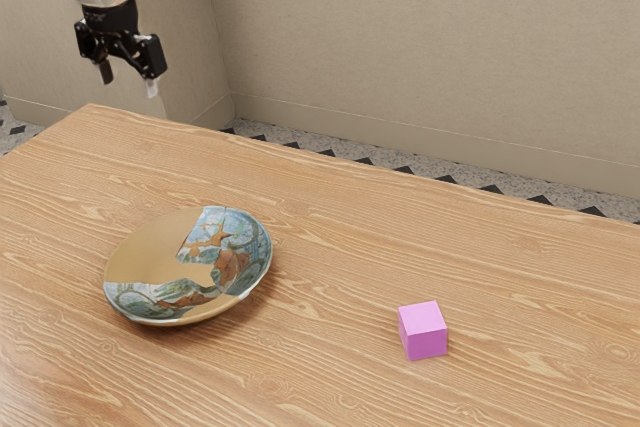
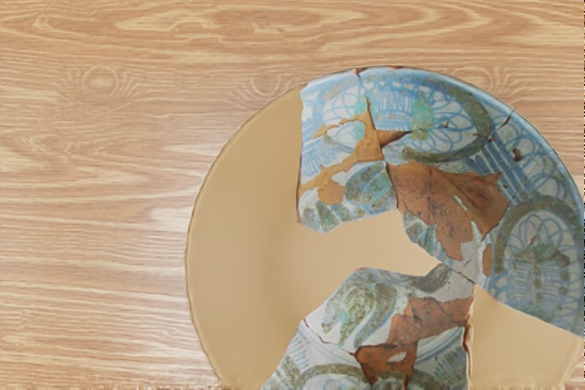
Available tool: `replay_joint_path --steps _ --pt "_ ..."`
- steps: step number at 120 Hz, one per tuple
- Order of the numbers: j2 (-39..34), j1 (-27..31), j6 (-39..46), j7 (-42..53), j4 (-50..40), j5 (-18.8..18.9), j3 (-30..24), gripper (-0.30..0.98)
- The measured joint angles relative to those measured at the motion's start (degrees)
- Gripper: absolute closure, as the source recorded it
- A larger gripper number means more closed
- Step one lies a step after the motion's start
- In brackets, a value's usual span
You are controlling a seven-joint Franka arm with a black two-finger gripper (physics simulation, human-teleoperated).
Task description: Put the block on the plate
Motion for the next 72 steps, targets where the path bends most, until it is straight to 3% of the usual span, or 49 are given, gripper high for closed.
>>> replay_joint_path --steps 31,72 --pt "1.8 -0.9 1.1 2.1 -1.4 -2.0 -0.3 0.00" --pt "8.0 -15.4 12.2 4.9 -7.8 -1.8 -0.9 0.00"
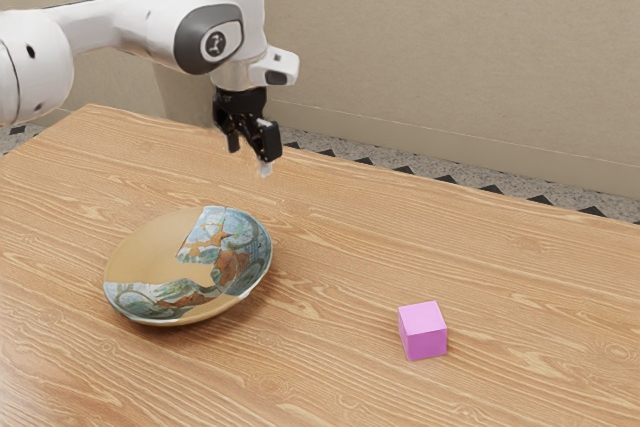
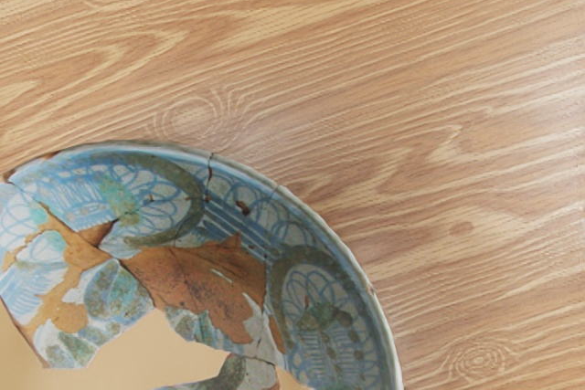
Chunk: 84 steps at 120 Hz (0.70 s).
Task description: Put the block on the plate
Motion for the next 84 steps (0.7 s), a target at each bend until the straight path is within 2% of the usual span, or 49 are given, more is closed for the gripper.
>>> replay_joint_path --steps 21,39,58,84 --pt "5.2 -0.9 3.9 1.5 0.7 0.1 -4.6 0.00" --pt "10.0 -1.1 5.7 2.6 4.9 0.1 -7.1 0.00" --pt "14.2 -4.9 6.8 3.4 8.0 -0.1 -7.3 0.00" --pt "14.9 -10.6 9.4 2.2 4.9 -1.3 -7.2 0.00"
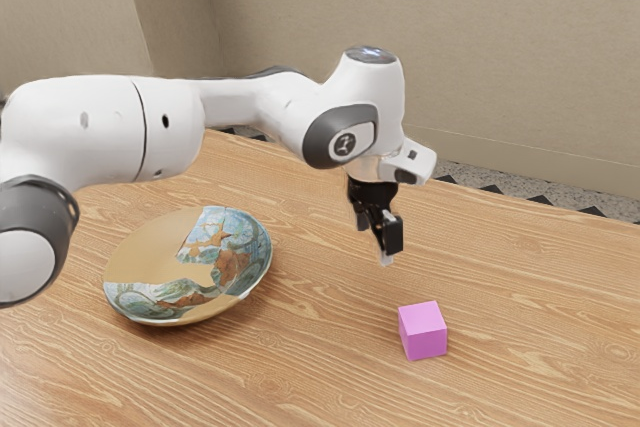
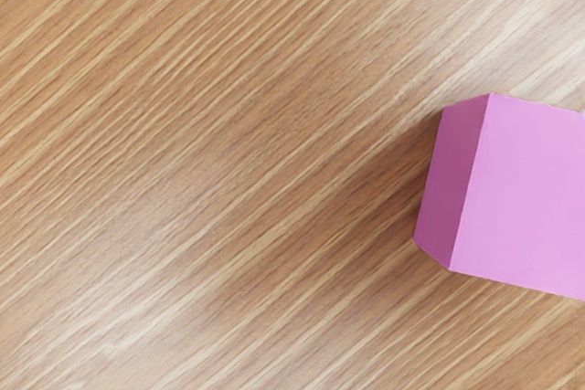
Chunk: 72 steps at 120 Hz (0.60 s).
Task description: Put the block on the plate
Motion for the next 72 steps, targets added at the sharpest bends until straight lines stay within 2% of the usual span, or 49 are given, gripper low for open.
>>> replay_joint_path --steps 21,72 --pt "-0.1 -2.6 3.1 -1.7 -3.9 -1.0 -0.3 0.00" --pt "4.0 -4.4 8.1 -3.9 -3.9 -1.7 -2.0 0.00"
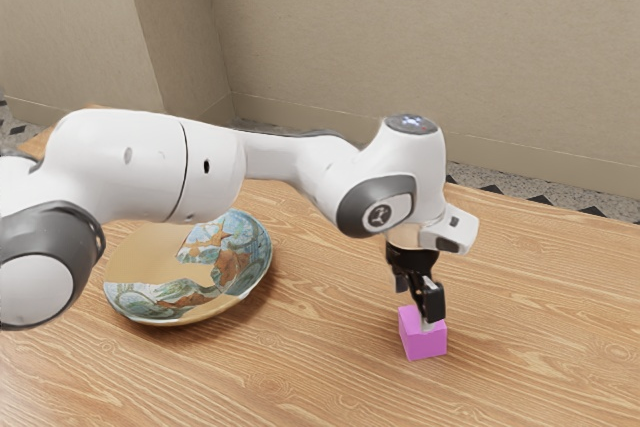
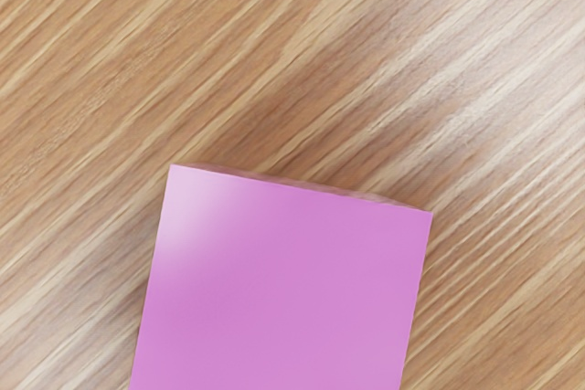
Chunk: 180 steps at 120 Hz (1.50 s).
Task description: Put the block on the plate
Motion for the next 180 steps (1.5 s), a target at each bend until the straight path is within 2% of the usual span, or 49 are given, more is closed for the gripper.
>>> replay_joint_path --steps 45,103,145,166,180 --pt "3.3 3.2 2.9 1.7 1.0 1.2 -2.9 0.00" --pt "6.7 2.6 3.8 3.3 3.2 2.0 -3.0 0.00" --pt "7.2 2.0 3.8 3.7 3.0 1.9 -2.5 0.15" --pt "7.3 1.9 3.5 3.8 3.0 2.0 -2.5 0.26" --pt "7.3 1.5 3.3 3.7 3.0 2.2 -2.4 0.28"
